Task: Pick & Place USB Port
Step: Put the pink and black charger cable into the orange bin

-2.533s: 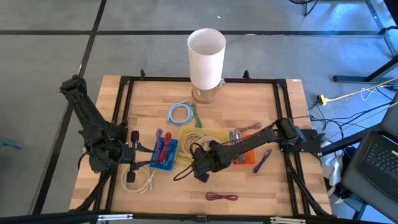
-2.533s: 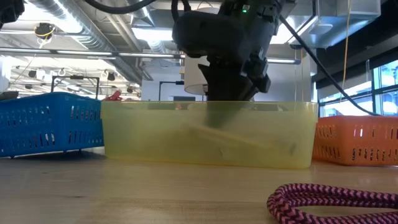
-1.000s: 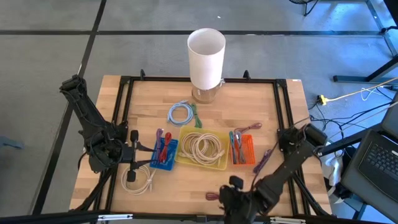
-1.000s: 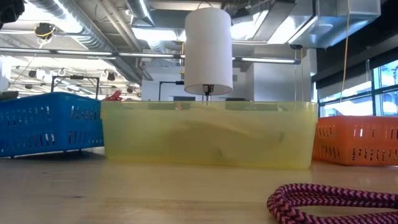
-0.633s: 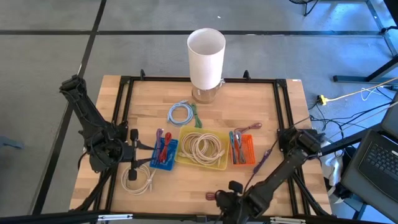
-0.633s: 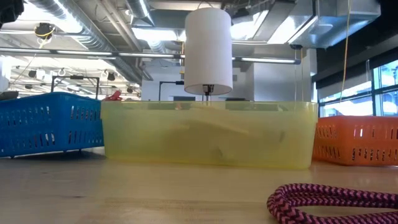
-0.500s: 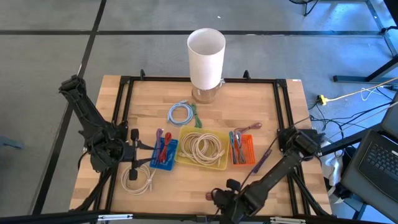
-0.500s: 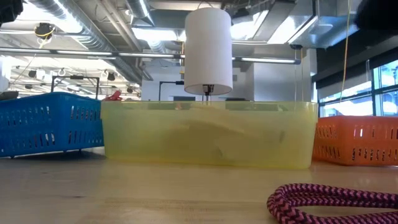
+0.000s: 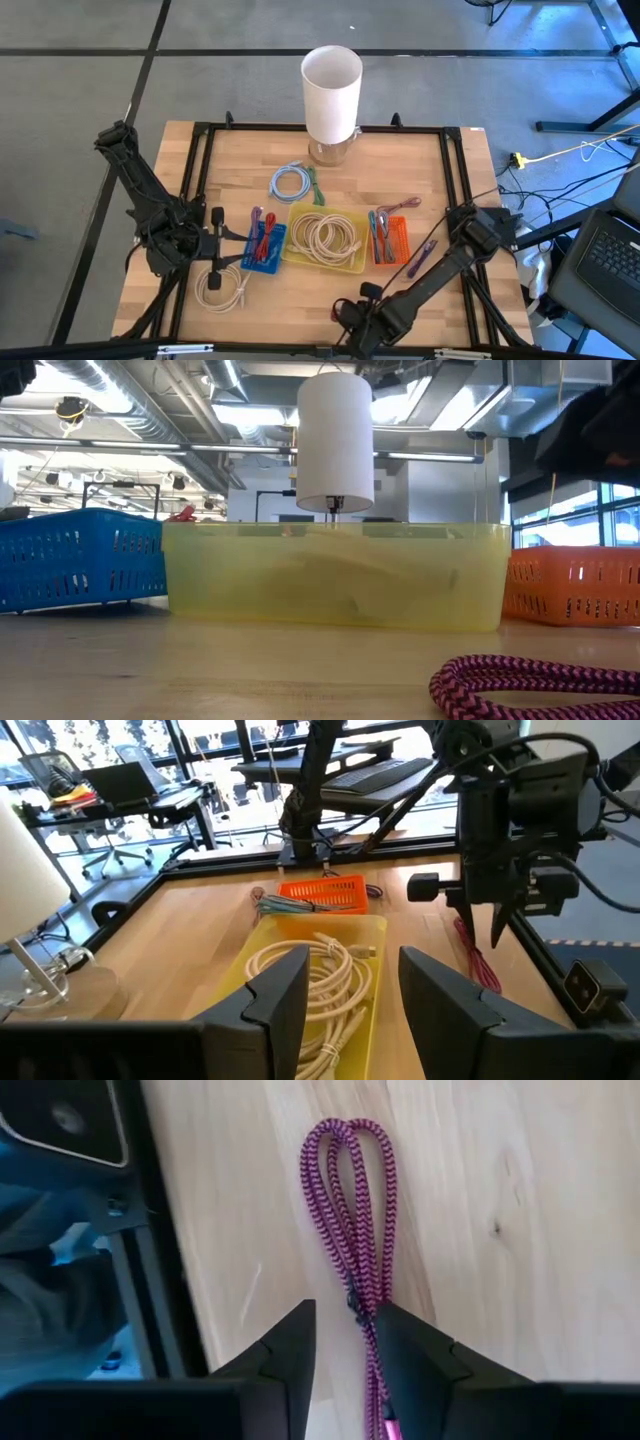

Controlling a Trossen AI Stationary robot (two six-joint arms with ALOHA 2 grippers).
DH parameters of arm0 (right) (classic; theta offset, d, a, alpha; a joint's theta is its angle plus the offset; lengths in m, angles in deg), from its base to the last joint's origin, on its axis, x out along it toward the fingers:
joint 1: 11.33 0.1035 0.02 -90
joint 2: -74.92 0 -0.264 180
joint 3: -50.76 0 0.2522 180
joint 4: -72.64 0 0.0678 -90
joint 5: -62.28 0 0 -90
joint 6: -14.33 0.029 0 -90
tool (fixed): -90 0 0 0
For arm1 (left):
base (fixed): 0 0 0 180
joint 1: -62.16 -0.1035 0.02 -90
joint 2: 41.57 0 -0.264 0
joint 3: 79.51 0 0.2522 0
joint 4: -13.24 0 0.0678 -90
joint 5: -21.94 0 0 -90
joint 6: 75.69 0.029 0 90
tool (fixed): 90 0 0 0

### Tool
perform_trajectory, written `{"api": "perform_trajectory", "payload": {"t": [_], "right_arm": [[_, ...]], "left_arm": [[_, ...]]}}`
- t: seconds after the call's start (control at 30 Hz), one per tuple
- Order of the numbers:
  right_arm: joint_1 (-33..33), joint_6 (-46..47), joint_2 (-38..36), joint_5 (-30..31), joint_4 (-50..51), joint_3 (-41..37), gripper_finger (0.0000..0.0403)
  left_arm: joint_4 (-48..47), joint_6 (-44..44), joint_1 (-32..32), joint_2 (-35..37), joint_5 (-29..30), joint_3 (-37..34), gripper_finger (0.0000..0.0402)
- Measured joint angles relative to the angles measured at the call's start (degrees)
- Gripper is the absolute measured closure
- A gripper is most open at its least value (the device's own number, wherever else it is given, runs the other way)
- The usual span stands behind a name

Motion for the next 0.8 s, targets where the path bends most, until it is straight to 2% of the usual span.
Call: {"api": "perform_trajectory", "payload": {"t": [0.2,0.6,0.8], "right_arm": [[-0.07,-0.19,0.42,0.04,0.36,0.0,0.0303],[-0.11,-0.14,0.44,0.22,0.37,0.0,0.0361],[-0.15,0.0,0.44,1.34,1.31,0.0,0.0358]], "left_arm": [[0.0,0.02,0.0,0.0,0.0,0.0,0.0253],[0.0,0.02,0.0,0.0,0.0,0.0,0.0253],[0.0,0.02,0.0,0.0,-0.96,0.0,0.0253]]}}
